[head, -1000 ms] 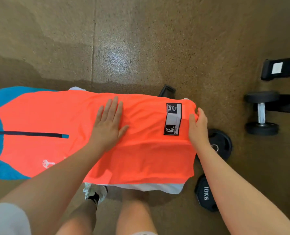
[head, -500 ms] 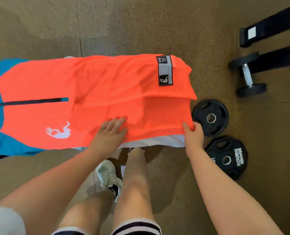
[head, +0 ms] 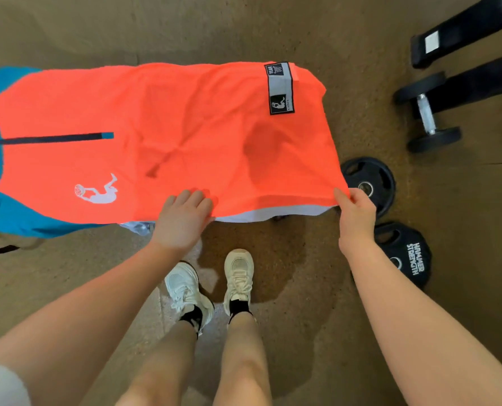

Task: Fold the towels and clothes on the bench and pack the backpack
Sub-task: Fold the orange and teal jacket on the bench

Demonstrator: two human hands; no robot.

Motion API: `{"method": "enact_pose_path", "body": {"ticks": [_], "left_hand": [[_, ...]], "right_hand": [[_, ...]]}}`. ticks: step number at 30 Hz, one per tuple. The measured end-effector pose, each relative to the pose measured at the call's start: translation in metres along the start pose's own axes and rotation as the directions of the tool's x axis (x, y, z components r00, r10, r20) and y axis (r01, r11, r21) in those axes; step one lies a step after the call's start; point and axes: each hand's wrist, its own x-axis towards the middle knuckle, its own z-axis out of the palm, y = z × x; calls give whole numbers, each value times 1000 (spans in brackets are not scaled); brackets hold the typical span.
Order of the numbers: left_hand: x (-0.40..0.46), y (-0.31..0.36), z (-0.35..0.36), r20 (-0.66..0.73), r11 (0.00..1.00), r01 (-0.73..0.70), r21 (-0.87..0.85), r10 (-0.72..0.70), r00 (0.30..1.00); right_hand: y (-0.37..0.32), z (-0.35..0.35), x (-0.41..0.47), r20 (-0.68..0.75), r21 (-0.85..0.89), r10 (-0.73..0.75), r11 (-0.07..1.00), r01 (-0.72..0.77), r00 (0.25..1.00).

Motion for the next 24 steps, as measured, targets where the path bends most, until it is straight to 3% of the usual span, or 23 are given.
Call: {"method": "enact_pose_path", "body": {"ticks": [3, 5, 9, 11, 14, 17, 20, 24], "left_hand": [[-17, 2, -11, -89, 997, -70, 34, 73, 993], [-28, 3, -12, -55, 998, -59, -7, 58, 997], [-42, 5, 2, 201, 970, 72, -232, -25, 979], [-50, 8, 6, 268, 948, 145, -284, -66, 961], [-66, 8, 10, 297, 849, 320, -421, -205, 933], [-89, -6, 11, 345, 632, 590, -503, -479, 807], [-110, -30, 11, 375, 401, 737, -543, -670, 641], [-141, -71, 19, 378, 22, 741, -672, -850, 368]], "right_hand": [[-1, -22, -6, 5, -49, -56, 997, 57, 998], [6, -29, -7, 22, -211, -53, 976, 56, 998], [21, -17, -13, 17, -687, -55, 725, 51, 998], [15, 5, -28, 197, -760, -201, 587, 279, 960], [3, 57, -64, 588, -665, -255, 389, 638, 768], [-2, 123, -99, 849, -421, -247, 217, 881, 467], [-7, 185, -127, 948, -261, -174, 46, 964, 265], [-5, 246, -151, 984, -141, -135, -152, 978, 120]]}}
